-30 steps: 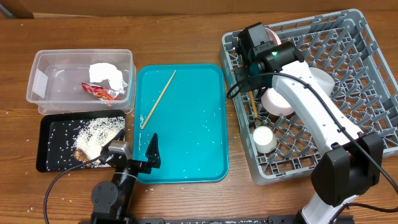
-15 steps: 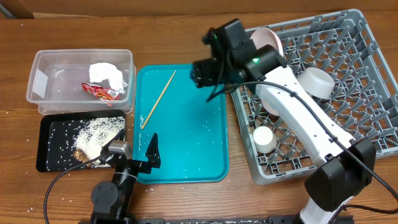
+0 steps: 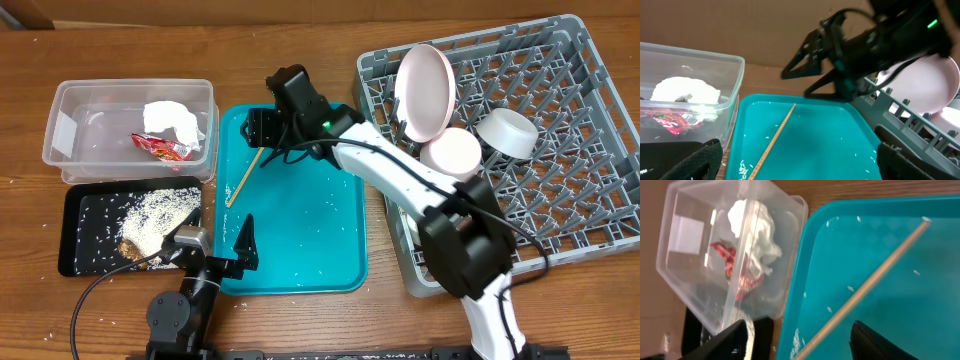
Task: Sort waste into correct bins and load items into the dishwasher
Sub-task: 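Reach the right gripper to the second chopstick and grasp it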
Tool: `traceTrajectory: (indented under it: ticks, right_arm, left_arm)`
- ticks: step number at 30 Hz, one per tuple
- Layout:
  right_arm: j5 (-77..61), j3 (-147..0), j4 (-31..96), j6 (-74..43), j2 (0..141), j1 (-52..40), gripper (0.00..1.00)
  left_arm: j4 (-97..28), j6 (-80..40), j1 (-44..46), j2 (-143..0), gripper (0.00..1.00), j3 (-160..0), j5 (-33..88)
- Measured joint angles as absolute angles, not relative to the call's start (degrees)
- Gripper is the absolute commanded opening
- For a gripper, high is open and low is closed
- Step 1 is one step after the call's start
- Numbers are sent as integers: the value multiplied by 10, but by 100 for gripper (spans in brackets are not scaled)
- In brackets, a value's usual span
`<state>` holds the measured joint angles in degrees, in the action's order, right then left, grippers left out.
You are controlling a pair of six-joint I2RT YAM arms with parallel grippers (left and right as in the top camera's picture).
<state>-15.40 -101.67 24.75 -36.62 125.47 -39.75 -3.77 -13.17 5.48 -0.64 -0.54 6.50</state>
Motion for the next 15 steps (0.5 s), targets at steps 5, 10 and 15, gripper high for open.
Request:
traceTrajectory:
  ticks: [5,10,15]
  right_arm:
    - [-192,-1017,163,-374,1297,-396,69]
    - [-202,-1017,157,-394,1329,-396,67]
    - [-186,-1017,214,-402,1354,-396,63]
  left_arm:
    - [-38,-131,55,-6,100,-5,65]
    - [-38,-131,55,-6,100,-5,65]
    - [-38,-132,55,-6,100,-5,65]
